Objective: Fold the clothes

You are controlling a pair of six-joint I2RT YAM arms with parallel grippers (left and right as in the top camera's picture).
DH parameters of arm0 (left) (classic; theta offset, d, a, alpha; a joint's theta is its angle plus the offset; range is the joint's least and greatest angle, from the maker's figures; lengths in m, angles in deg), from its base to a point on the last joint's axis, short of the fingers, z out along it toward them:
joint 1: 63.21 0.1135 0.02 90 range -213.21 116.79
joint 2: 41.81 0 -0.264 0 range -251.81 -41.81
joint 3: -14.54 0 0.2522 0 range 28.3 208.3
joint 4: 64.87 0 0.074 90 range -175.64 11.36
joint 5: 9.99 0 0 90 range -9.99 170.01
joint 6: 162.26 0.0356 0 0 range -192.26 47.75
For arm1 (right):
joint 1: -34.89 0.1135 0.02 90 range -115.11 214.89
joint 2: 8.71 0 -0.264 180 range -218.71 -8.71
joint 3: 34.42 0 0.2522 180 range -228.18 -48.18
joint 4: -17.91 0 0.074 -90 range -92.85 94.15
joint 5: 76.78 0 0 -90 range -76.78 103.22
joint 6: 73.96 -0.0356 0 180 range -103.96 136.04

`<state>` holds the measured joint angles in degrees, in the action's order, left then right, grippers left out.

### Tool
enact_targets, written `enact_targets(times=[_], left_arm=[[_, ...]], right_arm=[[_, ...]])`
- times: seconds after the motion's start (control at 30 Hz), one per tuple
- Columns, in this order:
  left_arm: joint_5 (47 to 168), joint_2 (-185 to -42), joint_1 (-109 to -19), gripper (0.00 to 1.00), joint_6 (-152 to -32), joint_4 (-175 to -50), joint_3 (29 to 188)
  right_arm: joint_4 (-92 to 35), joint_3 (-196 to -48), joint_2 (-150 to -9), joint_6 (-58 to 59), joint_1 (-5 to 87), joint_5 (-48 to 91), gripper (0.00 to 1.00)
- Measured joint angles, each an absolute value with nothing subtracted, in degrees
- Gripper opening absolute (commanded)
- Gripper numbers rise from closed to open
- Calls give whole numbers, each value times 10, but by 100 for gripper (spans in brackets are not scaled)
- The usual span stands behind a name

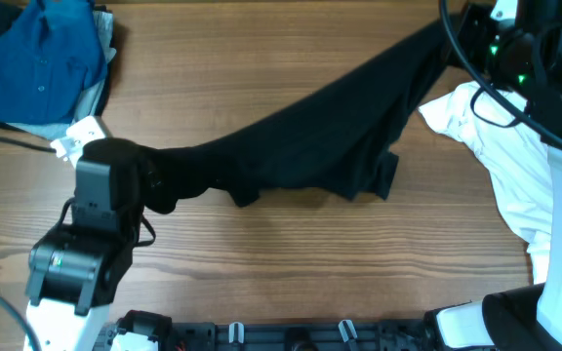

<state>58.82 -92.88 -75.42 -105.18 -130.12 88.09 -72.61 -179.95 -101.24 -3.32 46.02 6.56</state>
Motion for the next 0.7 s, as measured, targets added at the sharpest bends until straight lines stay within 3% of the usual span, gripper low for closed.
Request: enact_targets(times=[0.7], left_arm=[[558, -884, -754, 4, -1038, -1306, 988]], right_arm=[[-459, -1799, -984, 141, 460, -29, 4]])
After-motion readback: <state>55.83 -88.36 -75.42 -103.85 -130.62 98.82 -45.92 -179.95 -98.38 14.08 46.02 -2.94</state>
